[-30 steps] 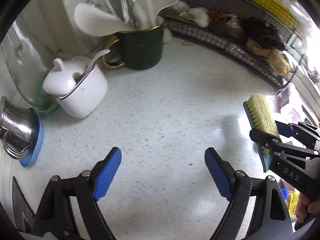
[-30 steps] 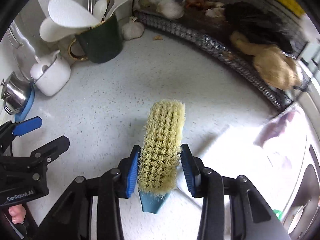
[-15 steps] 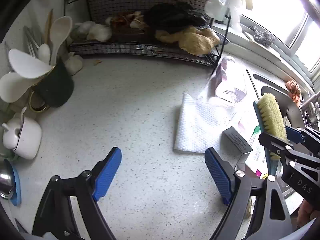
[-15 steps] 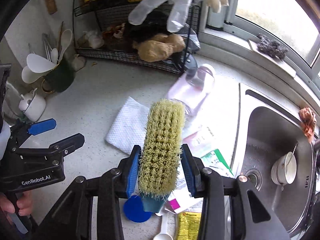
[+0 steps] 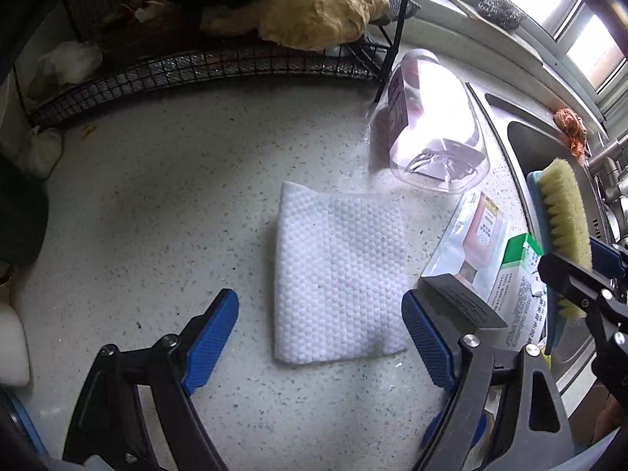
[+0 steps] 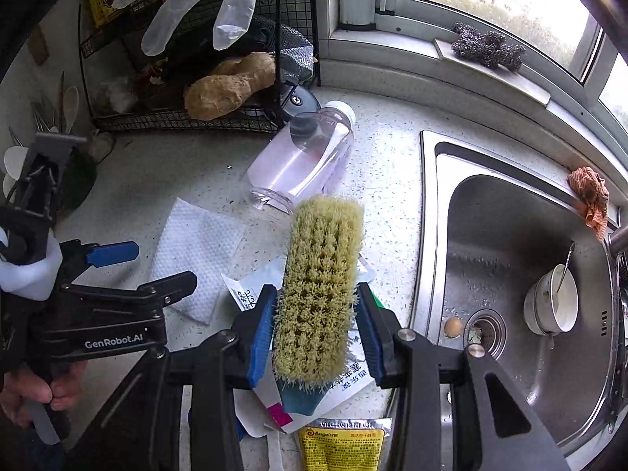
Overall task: Collect trash
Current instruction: 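Grasp the white wipe with the left tool while the right tool holds the brush, then carry the wipe and brush down over the red bin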
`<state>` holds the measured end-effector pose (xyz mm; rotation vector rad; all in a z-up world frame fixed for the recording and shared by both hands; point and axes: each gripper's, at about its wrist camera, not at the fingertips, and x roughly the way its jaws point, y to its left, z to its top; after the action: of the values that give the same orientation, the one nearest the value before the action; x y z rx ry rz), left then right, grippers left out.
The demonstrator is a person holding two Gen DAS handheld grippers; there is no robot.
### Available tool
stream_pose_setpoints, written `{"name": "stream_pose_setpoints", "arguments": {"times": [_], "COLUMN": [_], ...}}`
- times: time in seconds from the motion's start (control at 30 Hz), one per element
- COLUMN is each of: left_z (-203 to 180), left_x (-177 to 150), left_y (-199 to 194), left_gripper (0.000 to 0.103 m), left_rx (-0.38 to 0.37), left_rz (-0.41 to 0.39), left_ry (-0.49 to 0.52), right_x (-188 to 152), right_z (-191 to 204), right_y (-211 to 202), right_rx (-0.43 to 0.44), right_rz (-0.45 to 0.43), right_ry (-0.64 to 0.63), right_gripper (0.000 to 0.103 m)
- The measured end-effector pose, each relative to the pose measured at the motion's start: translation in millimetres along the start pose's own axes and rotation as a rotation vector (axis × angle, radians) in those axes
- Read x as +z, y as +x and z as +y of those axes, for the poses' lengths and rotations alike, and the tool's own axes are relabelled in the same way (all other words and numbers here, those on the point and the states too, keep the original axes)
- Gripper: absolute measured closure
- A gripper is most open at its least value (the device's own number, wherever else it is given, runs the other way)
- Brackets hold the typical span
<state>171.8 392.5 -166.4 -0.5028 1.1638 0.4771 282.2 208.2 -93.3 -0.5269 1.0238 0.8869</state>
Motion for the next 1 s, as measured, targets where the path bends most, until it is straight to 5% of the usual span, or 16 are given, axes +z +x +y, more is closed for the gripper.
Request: {"name": "stream_pose_setpoints", "arguments": {"times": [0.3,0.53,0.57,0.7,1.0], "left_z": [-10,-42,-43,-42,-77], "left_x": [8,2,1,-11,-27], "left_y": [12,10,9,-1,-75], "left_gripper": [0.025,0.079,0.093,0.094,0.094], "left_rx": [0.039,0.043,0.026,0.027,0.016], "left_rz": [-0.024,-0.068,-0.066,-0.061,-0.198], "left_ry": [0.005,0.076,0.069,0.031,0.052], "right_x": [1,-8,-10,-16,-37], "right_z": [-8,-21,-22,-23,-34], "right_y": [11,12,12,6,-41], "right_rx": [0.009,0.023,0.022,0.023,0.062], "right_rz": [0.024,0.041,0.037,0.028,-0.042], "right_ry": [0.03,0.068,0.067,0.051,0.038], "right_gripper": [0.065,0.065,0.065,0.065,0.066]}}
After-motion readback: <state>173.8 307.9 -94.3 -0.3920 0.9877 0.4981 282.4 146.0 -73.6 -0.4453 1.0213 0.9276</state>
